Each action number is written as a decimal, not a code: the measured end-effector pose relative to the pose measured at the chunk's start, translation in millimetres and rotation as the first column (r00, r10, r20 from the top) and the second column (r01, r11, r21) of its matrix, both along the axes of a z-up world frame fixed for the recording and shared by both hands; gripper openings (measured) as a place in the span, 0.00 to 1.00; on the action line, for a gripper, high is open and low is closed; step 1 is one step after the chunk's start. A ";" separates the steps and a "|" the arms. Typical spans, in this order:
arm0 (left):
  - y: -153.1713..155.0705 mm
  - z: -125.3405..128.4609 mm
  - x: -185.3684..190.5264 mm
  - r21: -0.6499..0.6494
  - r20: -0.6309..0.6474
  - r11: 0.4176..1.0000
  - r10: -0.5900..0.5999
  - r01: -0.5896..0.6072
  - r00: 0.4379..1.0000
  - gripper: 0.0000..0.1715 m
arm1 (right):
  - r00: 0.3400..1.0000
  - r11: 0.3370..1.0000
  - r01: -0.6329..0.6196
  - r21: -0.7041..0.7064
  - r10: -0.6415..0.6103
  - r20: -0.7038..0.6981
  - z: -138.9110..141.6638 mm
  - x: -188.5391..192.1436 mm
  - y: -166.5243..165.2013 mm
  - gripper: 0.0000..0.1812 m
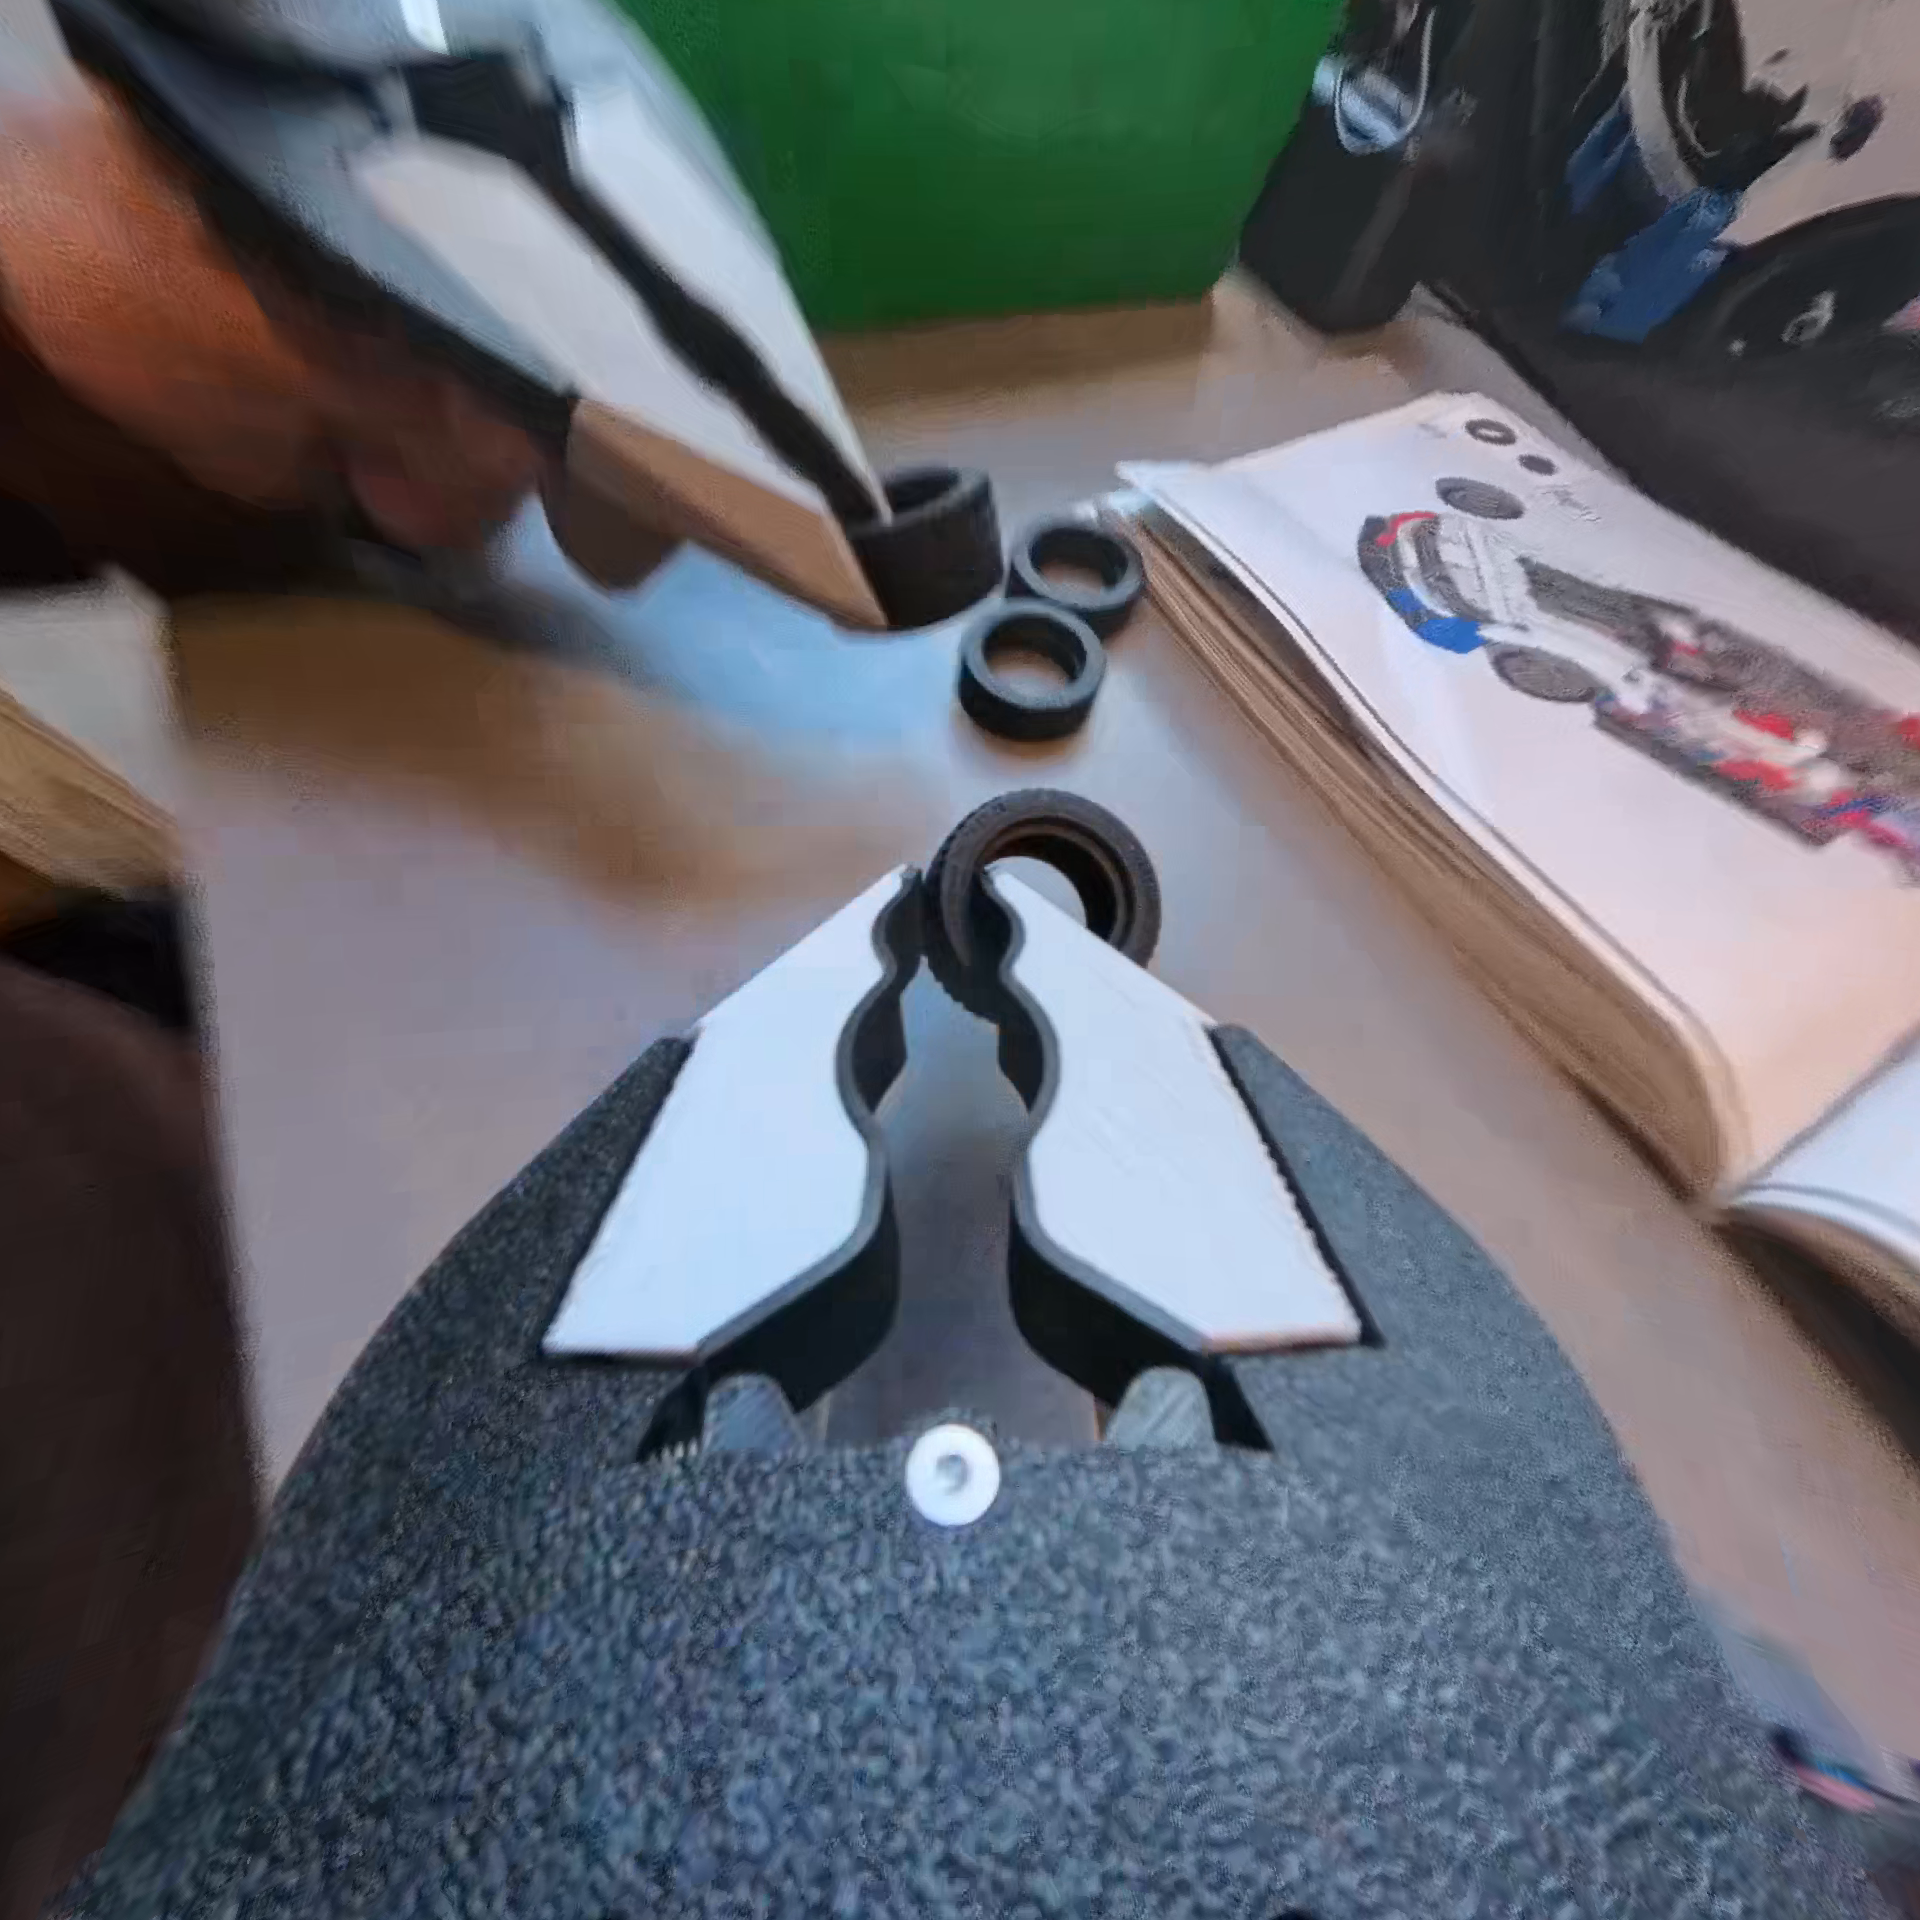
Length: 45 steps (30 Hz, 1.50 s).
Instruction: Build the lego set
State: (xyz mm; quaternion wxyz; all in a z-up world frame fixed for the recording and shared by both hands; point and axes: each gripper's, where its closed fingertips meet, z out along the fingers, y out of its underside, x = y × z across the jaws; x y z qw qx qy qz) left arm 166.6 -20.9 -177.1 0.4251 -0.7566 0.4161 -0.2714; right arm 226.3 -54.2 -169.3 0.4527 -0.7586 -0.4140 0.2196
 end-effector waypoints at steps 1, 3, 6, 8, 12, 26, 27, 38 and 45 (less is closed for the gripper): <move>-14.1 17.5 16.3 -0.066 0.158 0.996 -0.053 0.064 0.986 0.03 | 0.994 0.998 -0.014 -0.059 0.007 -0.108 12.6 4.4 -5.1 0.05; -29.5 40.4 33.1 -0.173 0.369 0.972 -0.089 0.162 0.925 0.03 | 0.971 0.992 -0.026 -0.126 -0.005 -0.238 32.3 18.8 -10.6 0.05; -30.1 41.1 44.5 -0.202 0.427 0.958 -0.102 0.205 0.899 0.03 | 0.992 0.996 0.020 -0.091 -0.031 -0.120 34.3 42.9 -5.5 0.05; -27.1 27.7 60.0 -0.208 0.350 0.955 -0.129 0.211 0.928 0.03 | 0.989 0.994 0.111 -0.022 -0.109 0.096 24.0 65.1 17.0 0.05; -10.8 -13.3 107.7 -0.138 0.021 0.972 -0.188 0.189 0.982 0.03 | 0.865 0.965 0.257 -0.048 -0.207 0.458 -6.6 104.2 61.4 0.05; 26.3 10.8 -5.1 -0.032 -0.129 0.996 0.073 -0.078 0.989 0.20 | 0.857 0.950 0.290 -0.116 -0.204 0.473 5.0 109.4 56.6 0.12; 36.6 11.6 -16.5 -0.052 -0.136 0.994 0.084 -0.092 0.987 0.21 | 0.872 0.953 0.283 -0.108 -0.209 0.442 11.3 106.6 53.9 0.12; 61.7 -48.5 -7.5 -0.171 -0.461 0.984 -0.121 0.046 0.879 0.07 | 0.962 0.974 0.191 -0.123 -0.161 0.220 46.1 87.4 24.1 0.09; -63.5 -48.3 77.9 -0.244 -0.320 0.929 -0.347 0.277 0.882 0.07 | 0.970 0.979 0.123 -0.164 -0.084 0.227 19.5 80.2 -5.6 0.08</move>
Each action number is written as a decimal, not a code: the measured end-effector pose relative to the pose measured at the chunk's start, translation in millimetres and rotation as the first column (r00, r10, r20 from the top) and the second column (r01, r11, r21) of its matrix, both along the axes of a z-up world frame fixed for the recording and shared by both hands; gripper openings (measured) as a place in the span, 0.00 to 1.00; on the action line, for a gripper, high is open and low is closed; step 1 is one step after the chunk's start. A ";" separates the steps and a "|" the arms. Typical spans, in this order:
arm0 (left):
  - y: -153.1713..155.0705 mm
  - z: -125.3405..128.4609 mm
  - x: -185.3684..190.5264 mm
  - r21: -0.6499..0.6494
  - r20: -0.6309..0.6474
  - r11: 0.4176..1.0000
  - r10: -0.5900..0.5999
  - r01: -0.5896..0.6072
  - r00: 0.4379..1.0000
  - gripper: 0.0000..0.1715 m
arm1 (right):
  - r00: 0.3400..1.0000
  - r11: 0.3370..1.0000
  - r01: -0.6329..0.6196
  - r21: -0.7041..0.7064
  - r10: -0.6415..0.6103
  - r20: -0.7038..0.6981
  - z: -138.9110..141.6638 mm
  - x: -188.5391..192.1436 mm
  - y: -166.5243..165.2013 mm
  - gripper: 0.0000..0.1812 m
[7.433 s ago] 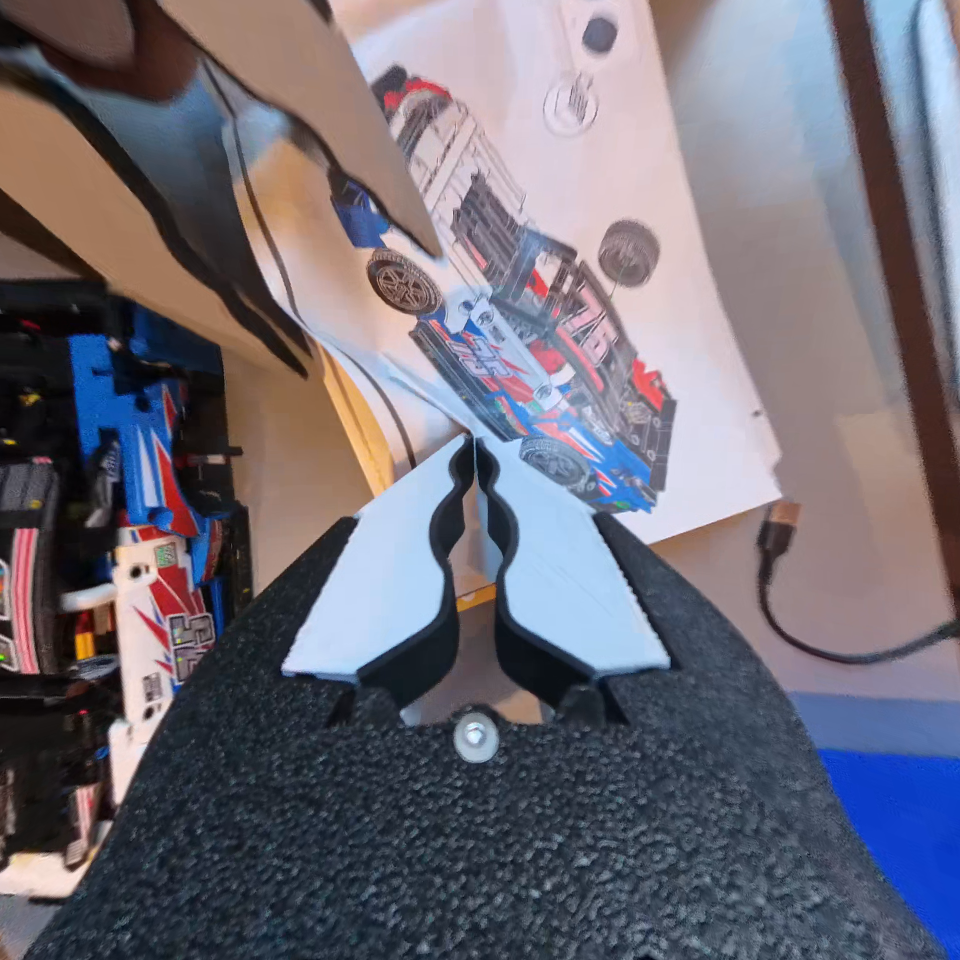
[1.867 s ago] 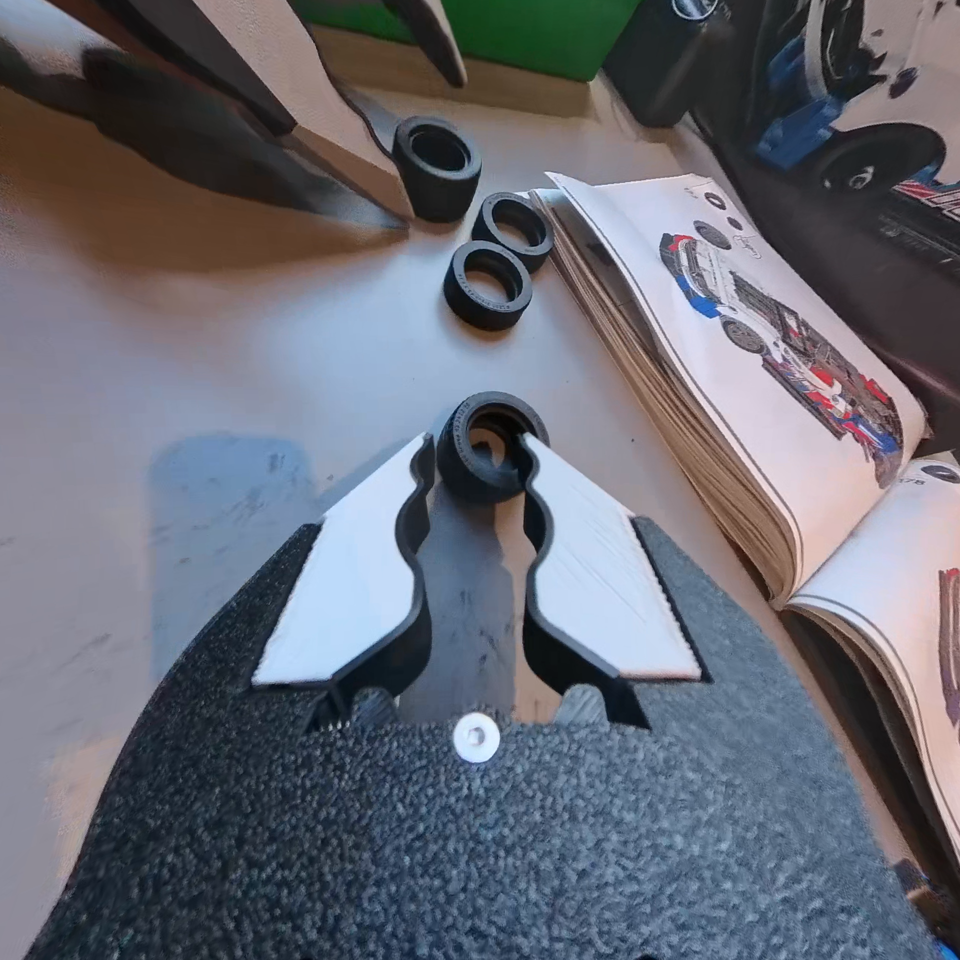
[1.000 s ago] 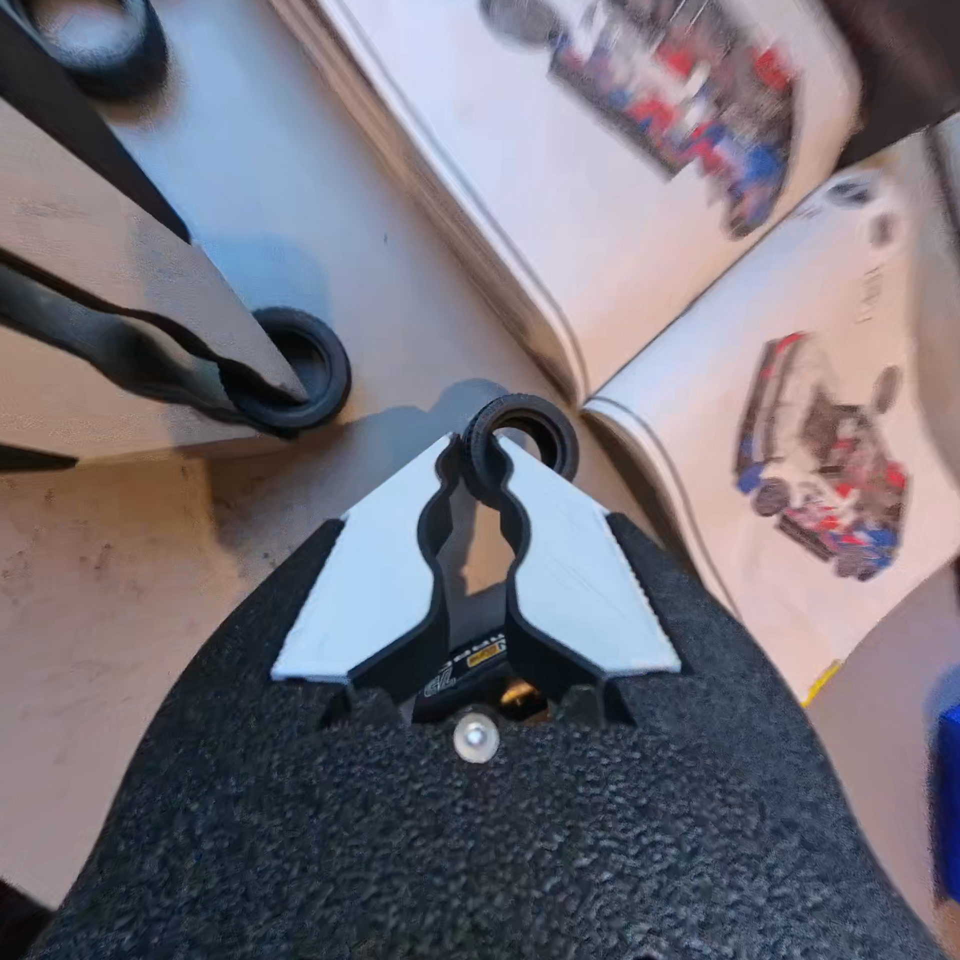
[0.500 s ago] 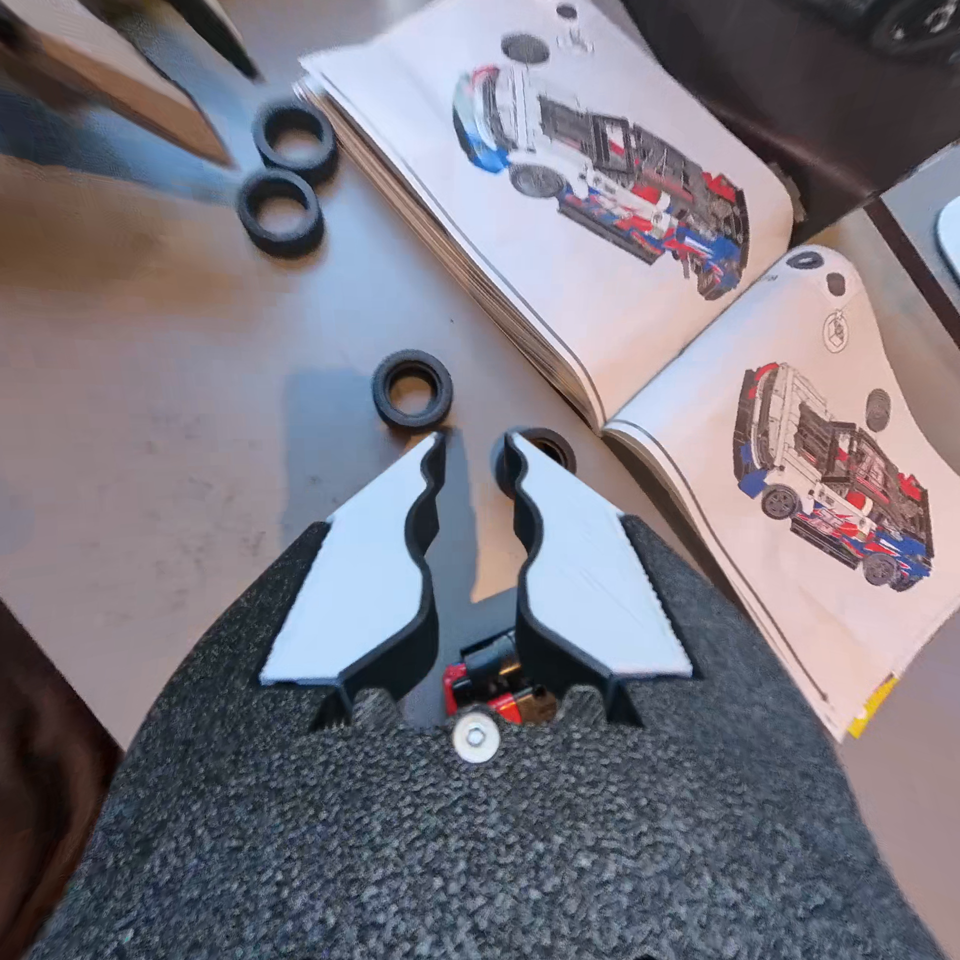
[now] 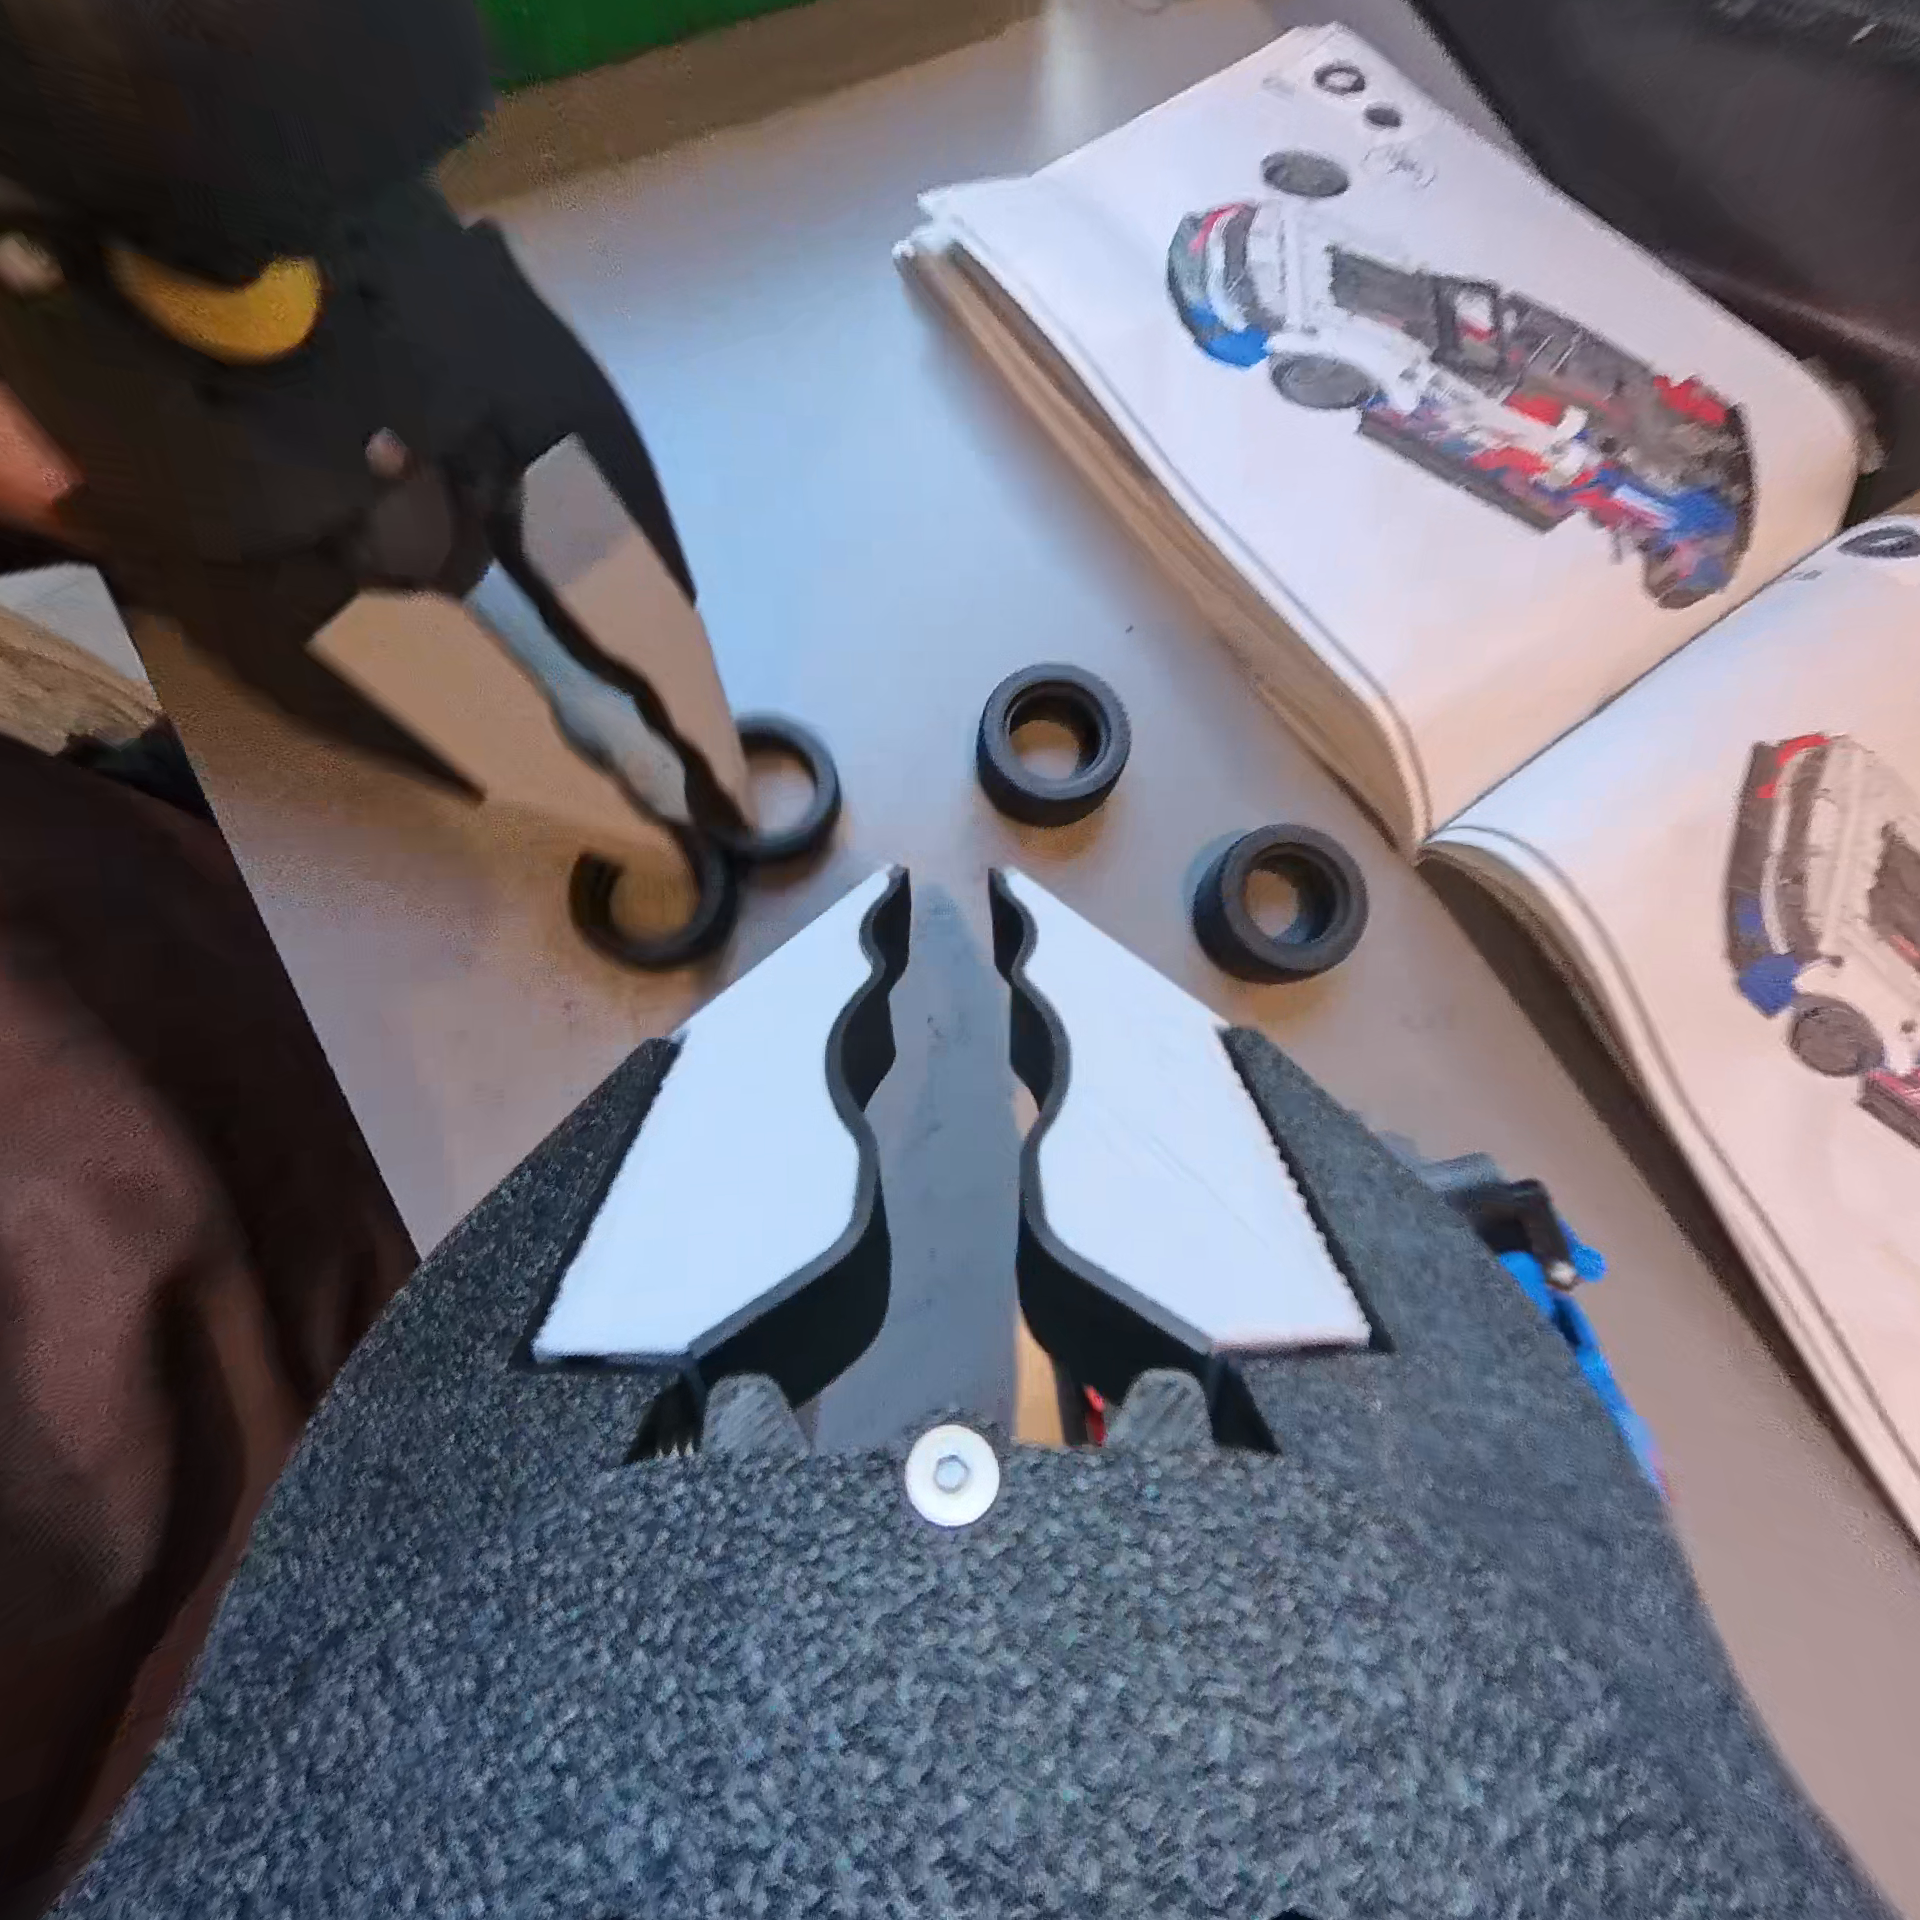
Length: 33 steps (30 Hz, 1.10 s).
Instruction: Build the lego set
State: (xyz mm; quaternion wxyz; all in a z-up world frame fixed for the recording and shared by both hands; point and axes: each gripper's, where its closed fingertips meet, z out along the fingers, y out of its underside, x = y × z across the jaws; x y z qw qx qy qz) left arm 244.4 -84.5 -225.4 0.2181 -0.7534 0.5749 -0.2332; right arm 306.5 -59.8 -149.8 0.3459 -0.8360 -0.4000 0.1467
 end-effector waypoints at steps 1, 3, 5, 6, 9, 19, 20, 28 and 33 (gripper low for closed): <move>-14.3 -0.2 12.8 0.007 0.010 1.000 -0.030 0.030 1.000 0.07 | 1.000 1.000 -0.003 -0.022 0.002 -0.003 -7.4 -0.9 -2.8 0.08; -24.2 -0.3 27.7 0.027 0.013 0.999 -0.047 0.047 0.999 0.07 | 1.000 0.998 -0.001 -0.063 0.000 -0.006 -20.7 -1.8 -6.0 0.08; -20.9 -0.1 33.0 0.027 0.037 0.999 -0.027 0.026 0.999 0.08 | 1.000 0.998 0.007 -0.061 -0.006 0.017 -29.1 0.2 -5.5 0.09; -19.1 0.4 32.1 0.027 0.049 1.000 -0.018 0.017 0.999 0.08 | 1.000 0.999 0.011 -0.048 -0.009 0.029 -30.8 1.5 -4.5 0.09; -8.4 11.4 20.6 0.095 0.115 0.995 0.022 -0.033 0.993 0.21 | 1.000 1.000 0.018 0.002 -0.018 0.000 -25.6 -0.1 -0.7 0.09; 33.0 46.7 -68.8 0.206 0.412 0.941 0.167 -0.270 0.896 0.25 | 0.995 0.986 0.009 0.166 0.007 -0.095 -10.1 -26.8 21.3 0.11; 35.1 46.5 -73.6 0.218 0.406 0.937 0.168 -0.273 0.898 0.25 | 0.994 0.984 0.005 0.178 0.014 -0.105 -9.0 -31.4 24.3 0.11; 43.4 57.3 -76.5 0.158 0.489 0.959 0.129 -0.234 0.863 0.18 | 0.992 0.965 -0.033 0.261 0.064 -0.109 -8.3 -64.8 45.4 0.13; 40.5 60.8 -76.8 0.134 0.516 0.968 0.115 -0.212 0.849 0.16 | 0.995 0.960 -0.032 0.277 0.057 -0.085 -14.1 -70.4 56.4 0.13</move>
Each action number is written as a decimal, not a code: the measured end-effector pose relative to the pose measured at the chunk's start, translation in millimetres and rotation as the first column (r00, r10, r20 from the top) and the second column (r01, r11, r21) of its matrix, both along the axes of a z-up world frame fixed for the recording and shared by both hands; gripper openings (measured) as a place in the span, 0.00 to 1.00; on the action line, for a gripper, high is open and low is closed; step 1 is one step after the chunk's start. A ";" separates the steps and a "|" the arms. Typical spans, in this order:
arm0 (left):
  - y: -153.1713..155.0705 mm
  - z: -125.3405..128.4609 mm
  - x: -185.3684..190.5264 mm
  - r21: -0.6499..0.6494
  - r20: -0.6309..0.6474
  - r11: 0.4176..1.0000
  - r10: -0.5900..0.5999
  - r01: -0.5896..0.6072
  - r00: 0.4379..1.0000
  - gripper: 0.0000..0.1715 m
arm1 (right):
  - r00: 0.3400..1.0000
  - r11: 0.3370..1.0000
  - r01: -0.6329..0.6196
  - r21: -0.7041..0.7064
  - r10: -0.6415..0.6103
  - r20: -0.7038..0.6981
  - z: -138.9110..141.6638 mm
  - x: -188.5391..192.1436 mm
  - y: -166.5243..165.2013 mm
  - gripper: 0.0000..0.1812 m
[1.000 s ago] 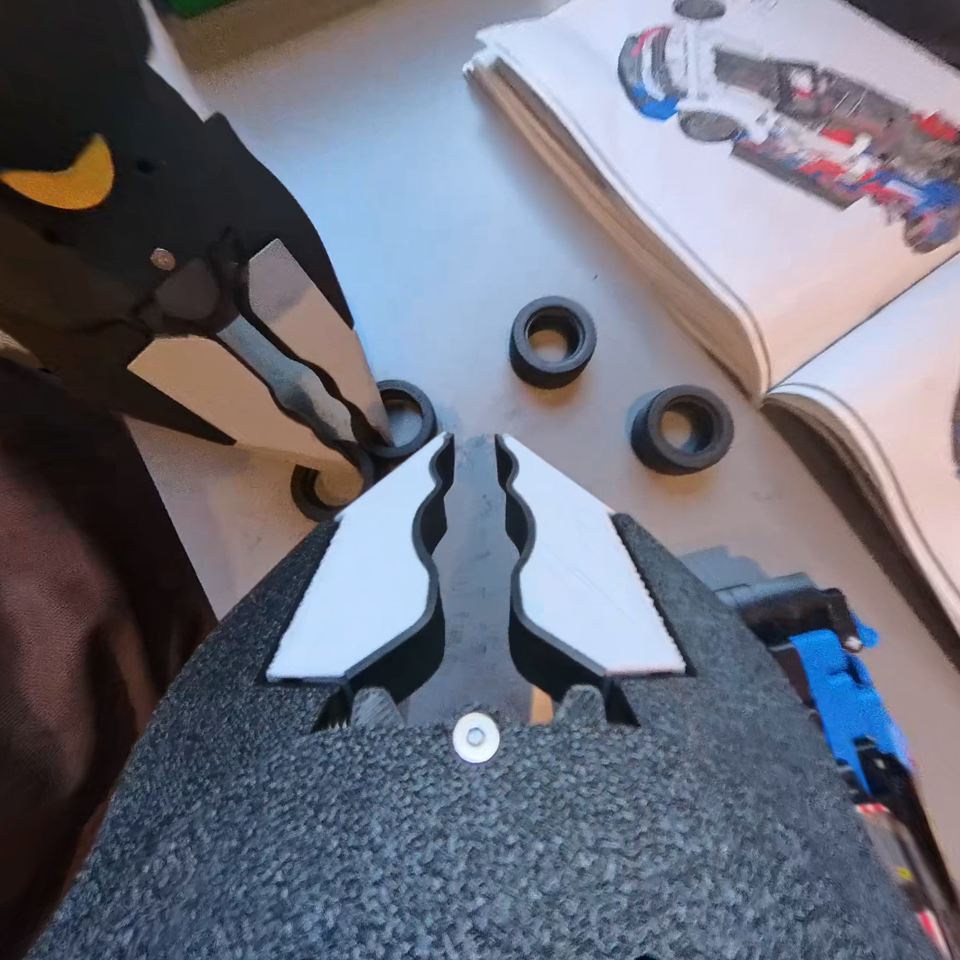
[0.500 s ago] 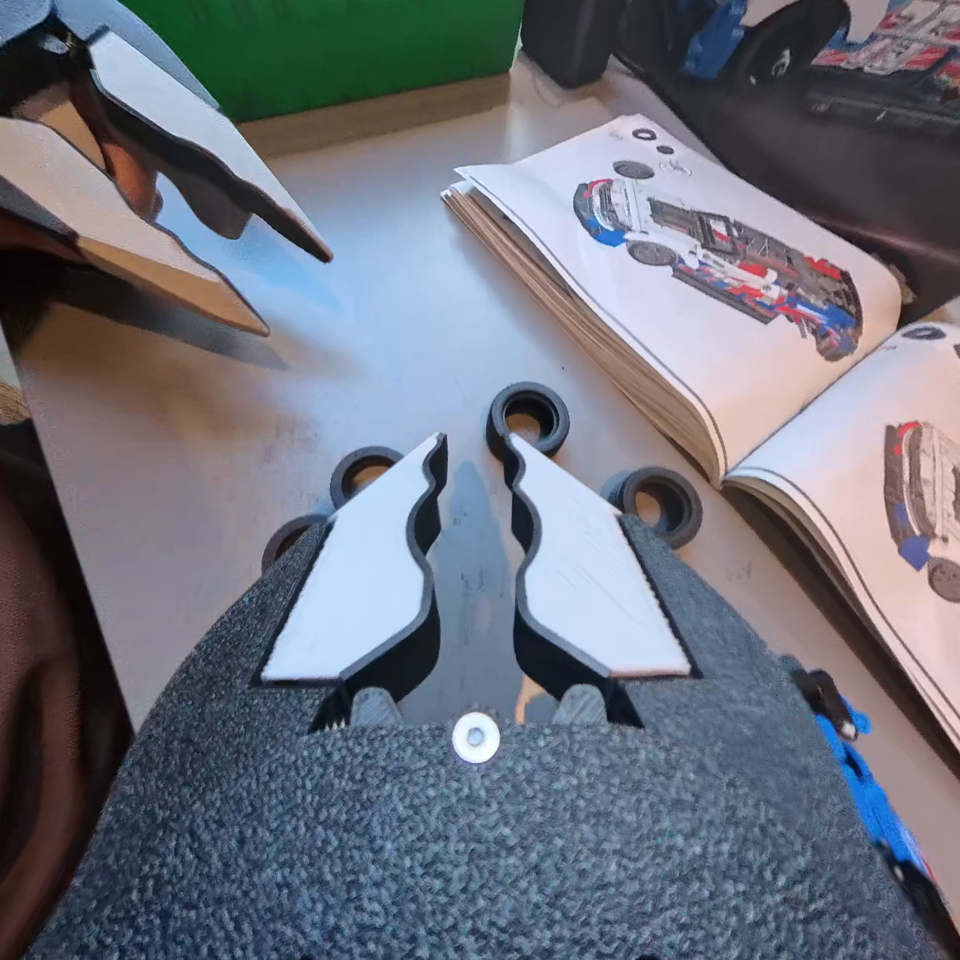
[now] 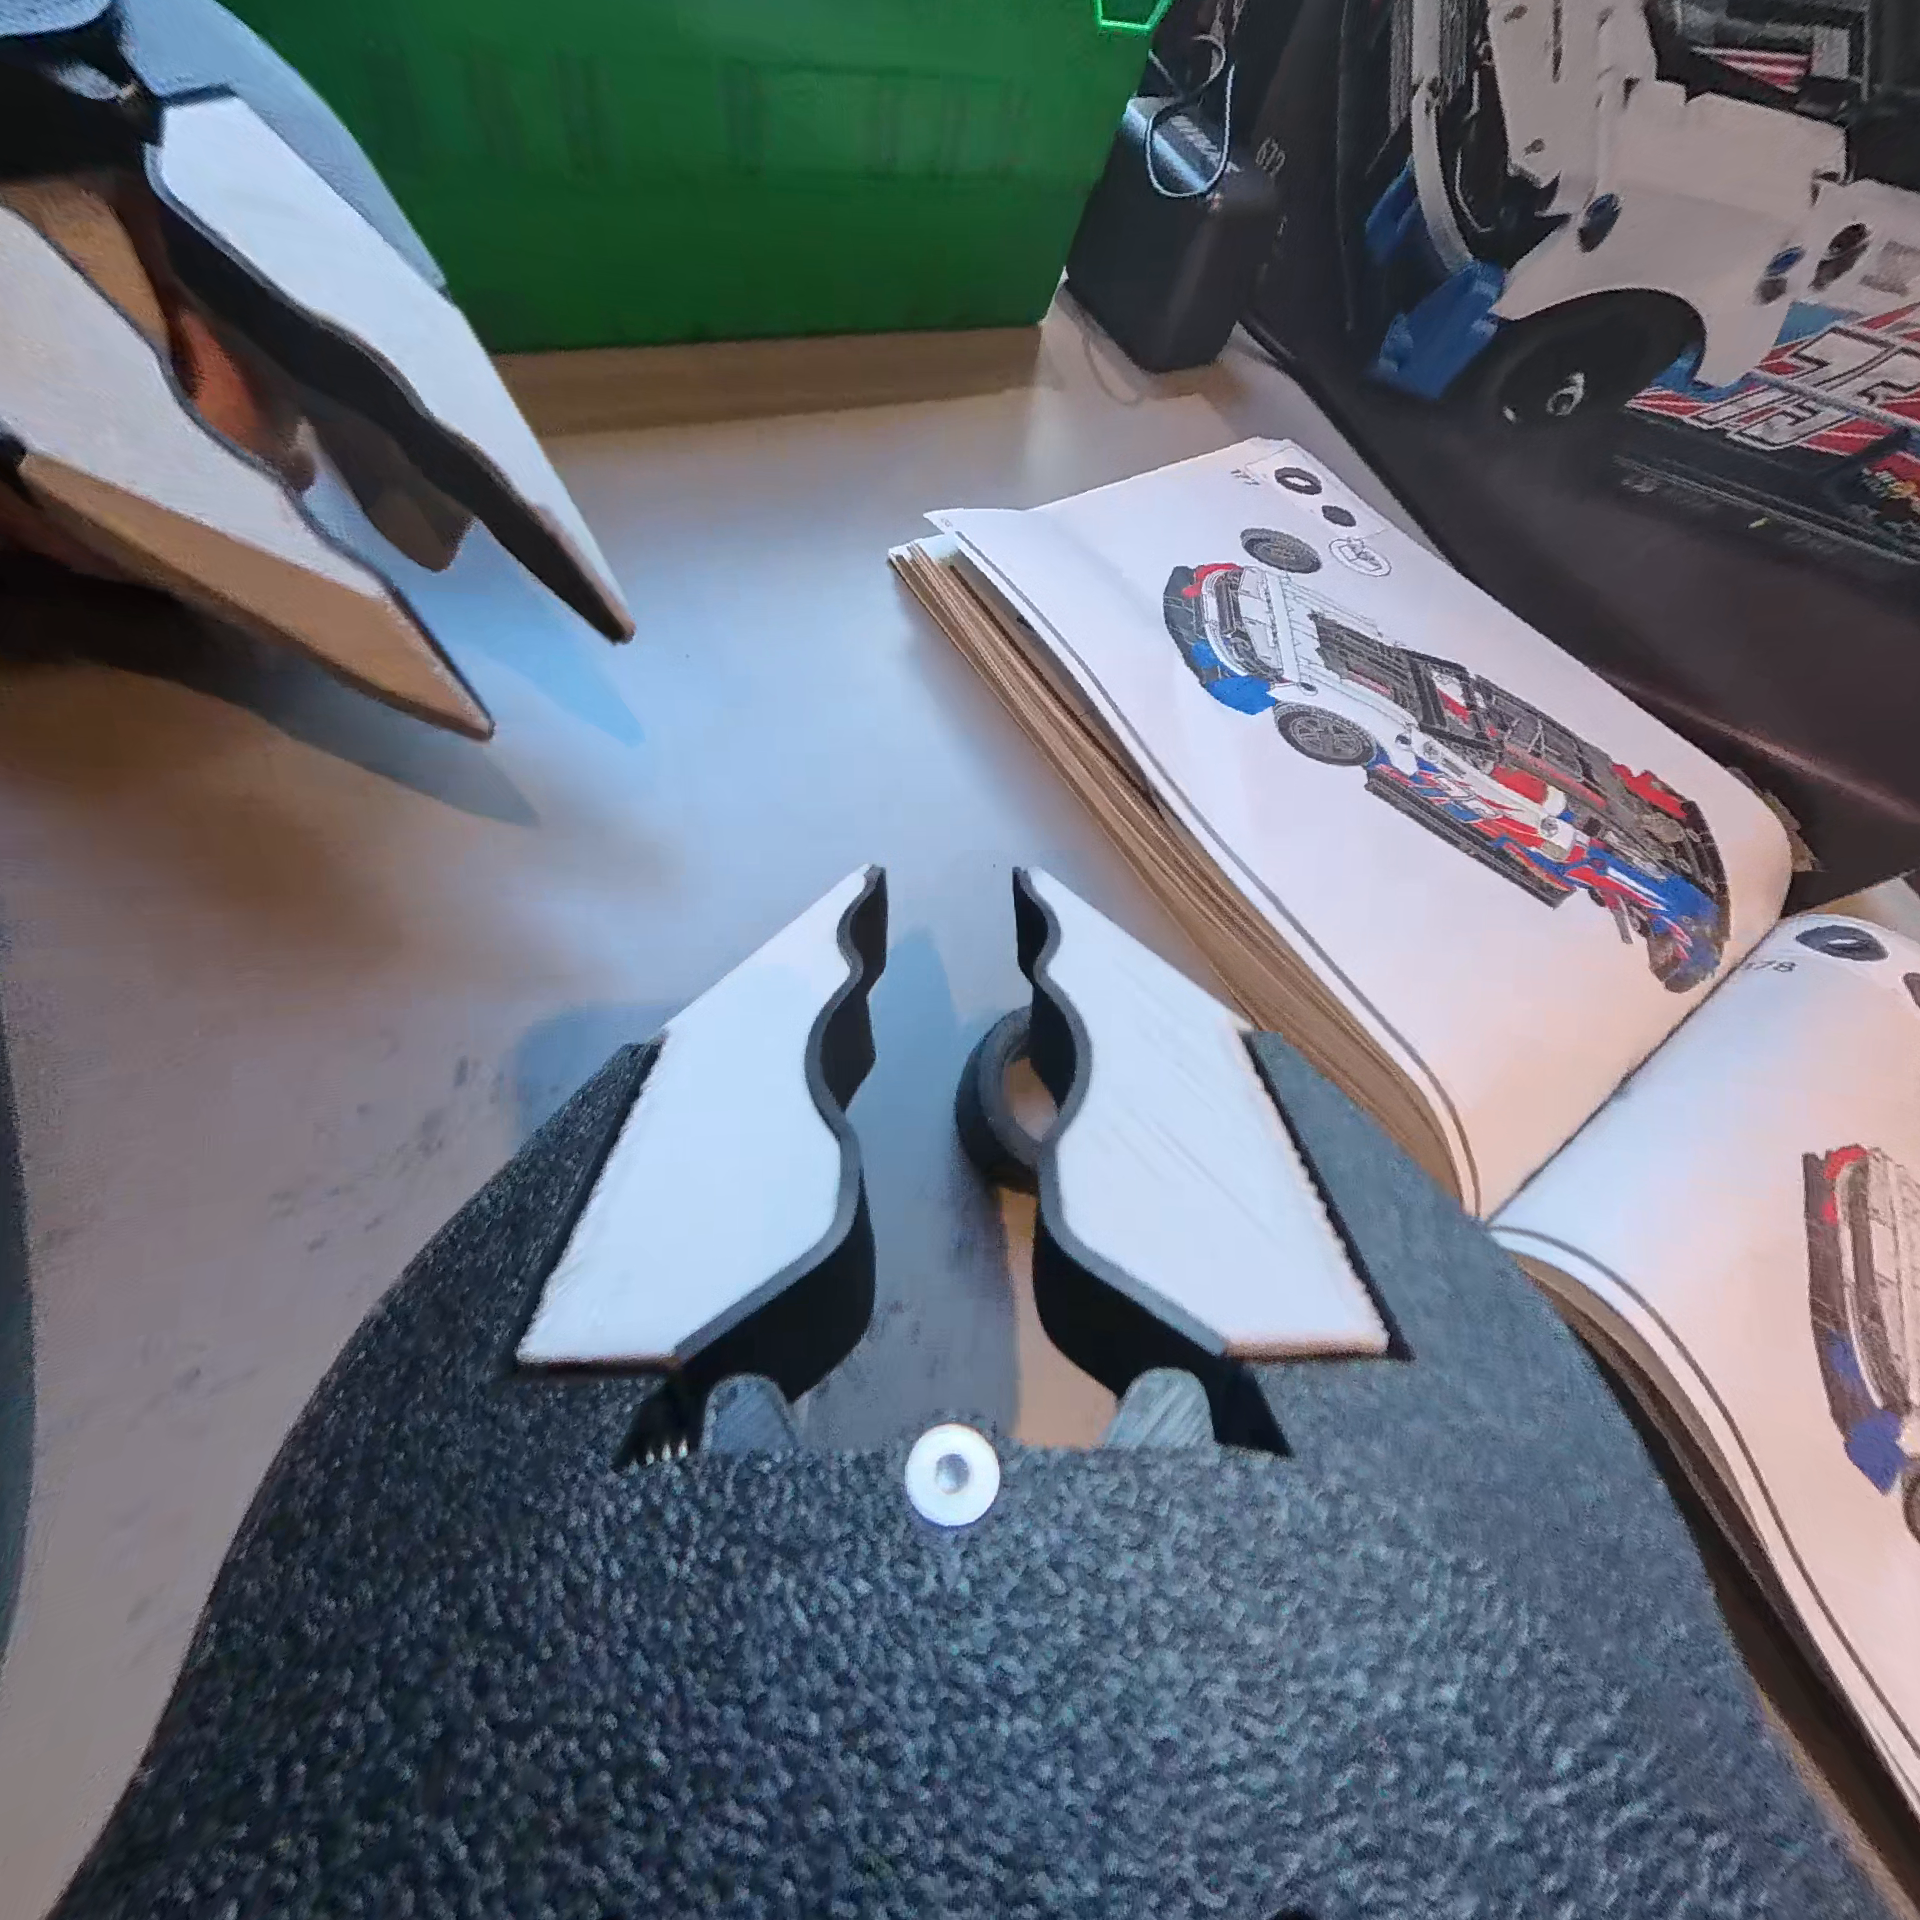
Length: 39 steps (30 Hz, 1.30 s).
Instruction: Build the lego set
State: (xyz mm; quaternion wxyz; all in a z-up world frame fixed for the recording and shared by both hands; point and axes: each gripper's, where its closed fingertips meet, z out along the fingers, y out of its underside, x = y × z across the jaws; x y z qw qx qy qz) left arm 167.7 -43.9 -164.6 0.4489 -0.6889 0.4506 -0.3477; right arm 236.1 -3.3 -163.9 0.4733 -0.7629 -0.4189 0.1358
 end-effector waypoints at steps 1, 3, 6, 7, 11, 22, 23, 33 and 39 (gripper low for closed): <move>-0.7 -0.9 0.7 0.001 -0.007 1.000 -0.004 0.004 1.000 0.16 | 1.000 1.000 0.004 0.003 -0.004 -0.009 0.8 -0.7 2.2 0.13; -1.6 -2.8 1.7 0.009 -0.024 1.000 -0.008 0.008 1.000 0.17 | 1.000 1.000 0.014 0.020 -0.013 -0.025 4.0 -2.0 5.5 0.13; -2.5 -2.9 2.0 0.037 -0.036 0.999 -0.002 0.003 0.999 0.16 | 0.999 0.999 0.015 0.042 -0.014 -0.036 7.4 -4.3 6.6 0.12; -2.5 -1.7 1.4 0.051 -0.032 0.999 0.004 -0.002 0.999 0.16 | 0.999 0.999 0.016 0.043 -0.014 -0.030 7.0 -4.5 6.5 0.12; -2.2 10.0 -5.5 0.104 0.030 0.993 0.047 -0.050 0.998 0.18 | 0.999 0.998 0.031 0.061 -0.030 -0.021 10.0 -3.6 5.1 0.12; -16.2 20.4 -69.3 0.195 0.062 0.962 0.182 -0.190 0.981 0.18 | 0.992 0.993 0.092 0.068 -0.085 -0.094 12.7 -1.2 0.0 0.12; -15.4 20.6 -72.4 0.197 0.062 0.960 0.189 -0.198 0.980 0.18 | 0.992 0.994 0.091 0.067 -0.084 -0.099 13.2 -2.2 -0.3 0.11; -17.6 28.8 -77.9 0.215 0.119 0.955 0.183 -0.205 0.976 0.16 | 0.991 0.992 0.101 0.082 -0.093 -0.097 16.9 5.9 -17.9 0.12; -17.6 24.1 -74.5 0.228 0.080 0.954 0.183 -0.197 0.980 0.14 | 0.981 0.987 0.160 0.029 -0.155 -0.117 6.3 30.6 -38.6 0.13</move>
